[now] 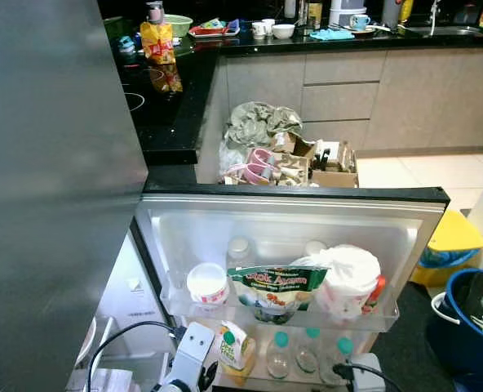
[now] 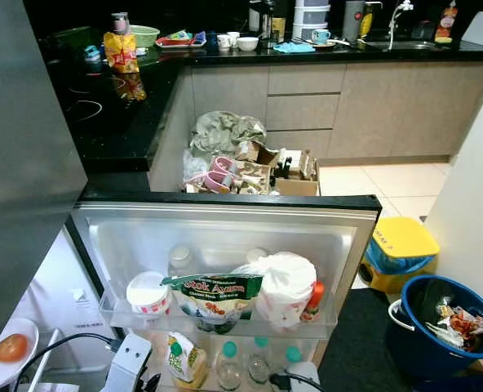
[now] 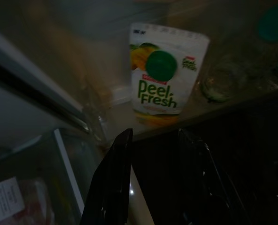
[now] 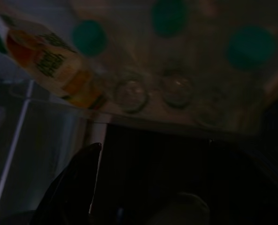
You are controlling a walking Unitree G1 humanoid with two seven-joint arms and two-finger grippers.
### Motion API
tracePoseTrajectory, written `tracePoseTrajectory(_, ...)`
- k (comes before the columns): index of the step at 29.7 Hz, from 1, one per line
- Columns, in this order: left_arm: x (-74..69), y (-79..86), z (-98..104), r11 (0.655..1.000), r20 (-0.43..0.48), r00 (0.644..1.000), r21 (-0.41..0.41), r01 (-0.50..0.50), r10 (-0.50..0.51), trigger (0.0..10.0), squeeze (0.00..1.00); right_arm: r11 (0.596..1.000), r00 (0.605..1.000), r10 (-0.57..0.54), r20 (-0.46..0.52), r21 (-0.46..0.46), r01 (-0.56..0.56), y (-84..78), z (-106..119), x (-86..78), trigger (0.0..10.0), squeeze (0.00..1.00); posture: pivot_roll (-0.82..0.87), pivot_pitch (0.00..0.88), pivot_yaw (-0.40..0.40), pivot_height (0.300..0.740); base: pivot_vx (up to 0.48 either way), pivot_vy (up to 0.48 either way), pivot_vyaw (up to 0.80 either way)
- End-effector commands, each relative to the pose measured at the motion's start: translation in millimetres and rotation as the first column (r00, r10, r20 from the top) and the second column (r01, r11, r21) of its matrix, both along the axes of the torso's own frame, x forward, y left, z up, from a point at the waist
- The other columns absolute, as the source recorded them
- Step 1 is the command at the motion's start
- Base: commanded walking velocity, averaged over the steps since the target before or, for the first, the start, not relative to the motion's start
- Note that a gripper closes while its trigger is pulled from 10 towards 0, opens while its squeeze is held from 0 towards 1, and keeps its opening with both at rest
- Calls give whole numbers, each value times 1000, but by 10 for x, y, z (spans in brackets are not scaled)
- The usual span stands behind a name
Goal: Restocking fridge
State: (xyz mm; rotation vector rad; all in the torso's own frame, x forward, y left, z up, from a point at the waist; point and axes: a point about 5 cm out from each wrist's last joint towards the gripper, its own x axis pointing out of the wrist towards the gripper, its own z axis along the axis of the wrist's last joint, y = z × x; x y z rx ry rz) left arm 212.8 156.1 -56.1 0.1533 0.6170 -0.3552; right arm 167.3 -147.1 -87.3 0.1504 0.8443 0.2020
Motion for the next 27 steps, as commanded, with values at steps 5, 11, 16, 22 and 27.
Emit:
tracePoseTrajectory(5, -32, 21, -23, 999, -15, 999, -26, -44, 44, 10000, 0, 999, 999, -19, 26, 29, 18, 57, 13, 3, 10000, 0, -74, 9, 1, 709, 0, 0, 0)
tracePoseTrajectory(11, 8, -8, 15, 999, 12, 1000, -47, -27, 28, 10000, 0, 1000, 999, -26, 39, 7, 26, 65, -10, -80, 10000, 0, -79, 18, 5, 734, 0, 0, 0)
tracePoseTrajectory(16, 13, -3, 17, 999, 12, 1000, -45, -28, 28, 10000, 0, 999, 999, -37, 18, -9, 38, 96, -49, -172, 10000, 0, -81, 21, 9, 734, 0, 0, 0)
tracePoseTrajectory(22, 30, 4, 18, 998, 2, 999, -43, -36, 36, 10000, 0, 999, 999, -43, -8, -17, 43, 126, -96, -313, 10000, 0, -80, 20, 13, 734, 0, 0, 0)
tracePoseTrajectory(27, 57, -4, 35, 997, 8, 999, -63, -51, 52, 10000, 0, 999, 999, -44, -6, -14, 44, 183, -106, -366, 10000, 0, -82, 26, 13, 734, 0, 0, 0)
